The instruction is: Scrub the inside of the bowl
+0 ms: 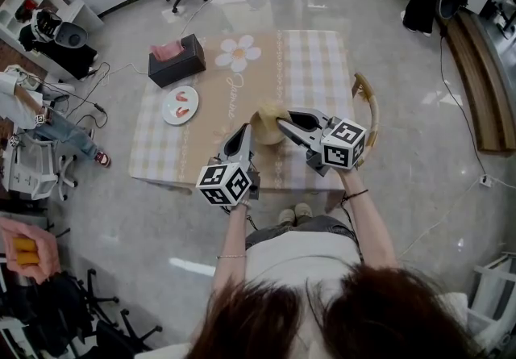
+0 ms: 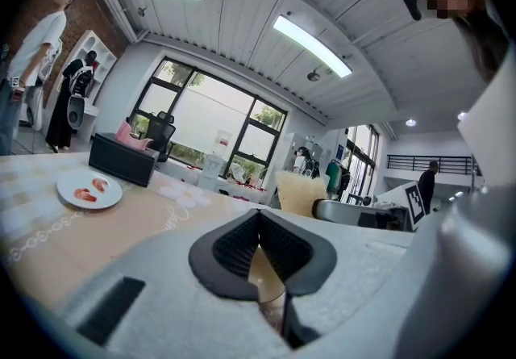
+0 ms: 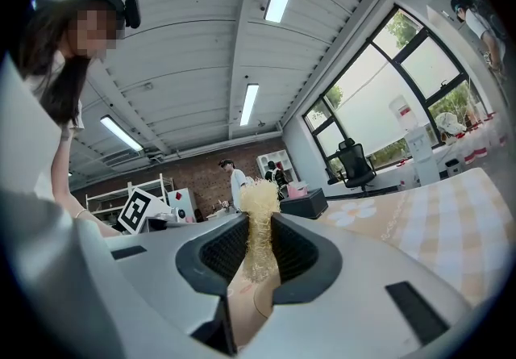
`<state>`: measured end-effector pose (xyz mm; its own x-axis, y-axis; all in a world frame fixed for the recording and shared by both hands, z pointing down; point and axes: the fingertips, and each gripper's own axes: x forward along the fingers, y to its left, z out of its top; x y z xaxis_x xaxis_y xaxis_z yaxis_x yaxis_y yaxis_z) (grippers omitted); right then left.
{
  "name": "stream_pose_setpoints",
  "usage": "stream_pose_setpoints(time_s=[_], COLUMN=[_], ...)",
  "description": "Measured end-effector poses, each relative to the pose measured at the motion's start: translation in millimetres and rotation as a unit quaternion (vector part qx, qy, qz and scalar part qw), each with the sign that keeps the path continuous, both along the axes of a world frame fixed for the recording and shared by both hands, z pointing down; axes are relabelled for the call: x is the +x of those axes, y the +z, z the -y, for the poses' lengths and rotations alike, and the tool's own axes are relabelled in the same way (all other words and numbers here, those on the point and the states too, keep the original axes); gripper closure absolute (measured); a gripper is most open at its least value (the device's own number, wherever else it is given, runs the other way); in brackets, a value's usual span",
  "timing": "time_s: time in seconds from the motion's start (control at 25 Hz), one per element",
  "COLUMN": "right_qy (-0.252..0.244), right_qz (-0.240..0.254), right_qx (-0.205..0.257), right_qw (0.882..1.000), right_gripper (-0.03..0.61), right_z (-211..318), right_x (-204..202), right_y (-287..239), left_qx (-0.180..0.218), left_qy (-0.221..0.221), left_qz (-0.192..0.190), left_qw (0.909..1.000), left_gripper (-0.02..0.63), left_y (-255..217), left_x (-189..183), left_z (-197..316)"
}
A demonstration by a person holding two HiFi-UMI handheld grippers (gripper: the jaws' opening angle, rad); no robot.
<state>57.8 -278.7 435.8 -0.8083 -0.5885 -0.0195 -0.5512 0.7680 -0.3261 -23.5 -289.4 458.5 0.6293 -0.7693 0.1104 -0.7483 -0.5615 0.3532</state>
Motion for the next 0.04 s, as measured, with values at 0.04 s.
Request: stream_pose_setpoints(time_s=[0.04], right_qy=[0.0], right_qz=[0.0], right_qx=[0.001], right_qw=[1.0], right_gripper=[0.5], right_z=[0.2], right_x=[0.4], right_y=[-0.7], left_qx=[0.003], left_qy=[0.0], left_qz=[0.001], left_qw=[1.0], left_gripper=[0.603], left_y=[-1.5], left_x=[0.3], left_z=[0.3])
